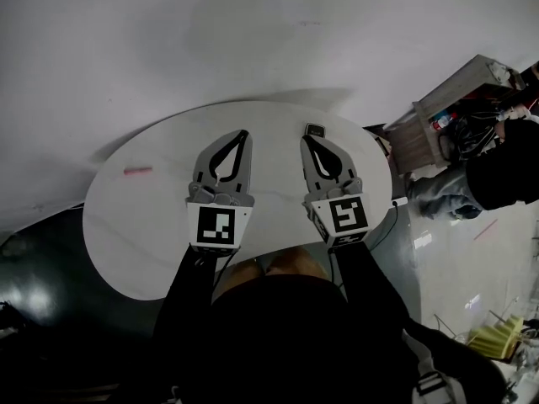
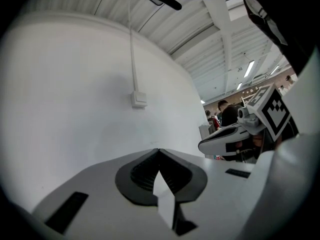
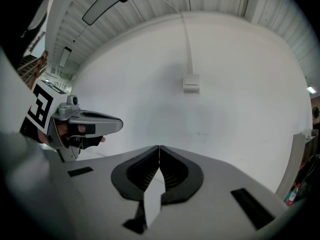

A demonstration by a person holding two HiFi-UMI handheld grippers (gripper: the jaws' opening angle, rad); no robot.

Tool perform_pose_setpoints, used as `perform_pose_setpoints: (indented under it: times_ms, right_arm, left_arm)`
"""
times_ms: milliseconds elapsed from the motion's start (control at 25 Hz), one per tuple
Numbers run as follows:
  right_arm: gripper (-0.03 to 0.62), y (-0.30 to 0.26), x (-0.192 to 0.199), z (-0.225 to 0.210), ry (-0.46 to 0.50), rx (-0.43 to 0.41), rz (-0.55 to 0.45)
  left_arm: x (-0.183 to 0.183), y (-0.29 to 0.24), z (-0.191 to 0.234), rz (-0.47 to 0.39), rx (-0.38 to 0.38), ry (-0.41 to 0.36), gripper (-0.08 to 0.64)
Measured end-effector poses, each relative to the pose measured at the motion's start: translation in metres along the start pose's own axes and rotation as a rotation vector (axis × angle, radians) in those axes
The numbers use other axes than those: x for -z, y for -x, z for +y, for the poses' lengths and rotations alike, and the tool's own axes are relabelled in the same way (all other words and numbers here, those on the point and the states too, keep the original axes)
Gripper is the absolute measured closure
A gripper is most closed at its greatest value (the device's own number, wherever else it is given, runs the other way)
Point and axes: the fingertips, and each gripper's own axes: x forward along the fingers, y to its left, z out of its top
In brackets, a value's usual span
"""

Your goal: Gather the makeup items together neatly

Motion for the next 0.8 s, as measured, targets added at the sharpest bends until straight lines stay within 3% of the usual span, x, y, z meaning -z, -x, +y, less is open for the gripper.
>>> perform_pose_setpoints:
  times_ms: [200, 280, 360, 600, 800]
  right_arm:
    - [0.548, -0.013, 0.013, -0.028, -0.017, 0.046, 0.017]
    - [0.423, -0.02, 0.032, -0.043, -0.016, 0.069, 0.048]
    - [0.375, -0.027, 0.055, -0.058, -0.02, 0.092, 0.094]
    - [0.312, -0.049, 0.13, -0.086, -0.156, 0.162, 0.297]
    - [0.288, -0.066, 0.195, -0.104, -0.205, 0.21, 0.421]
  left_arm:
    - [0.007, -0.022, -0.007, 0.024, -0.004, 0.018, 0.545]
    - [0.01, -0.028, -0.008, 0.037, -0.01, 0.02, 0.545]
    - [0.012, -0.033, -0.009, 0.046, -0.014, 0.013, 0.545]
    - [0.022, -0.05, -0.007, 0.09, -0.036, 0.022, 0.545]
    - [0.038, -0.061, 0.0, 0.126, -0.06, 0.037, 0.545]
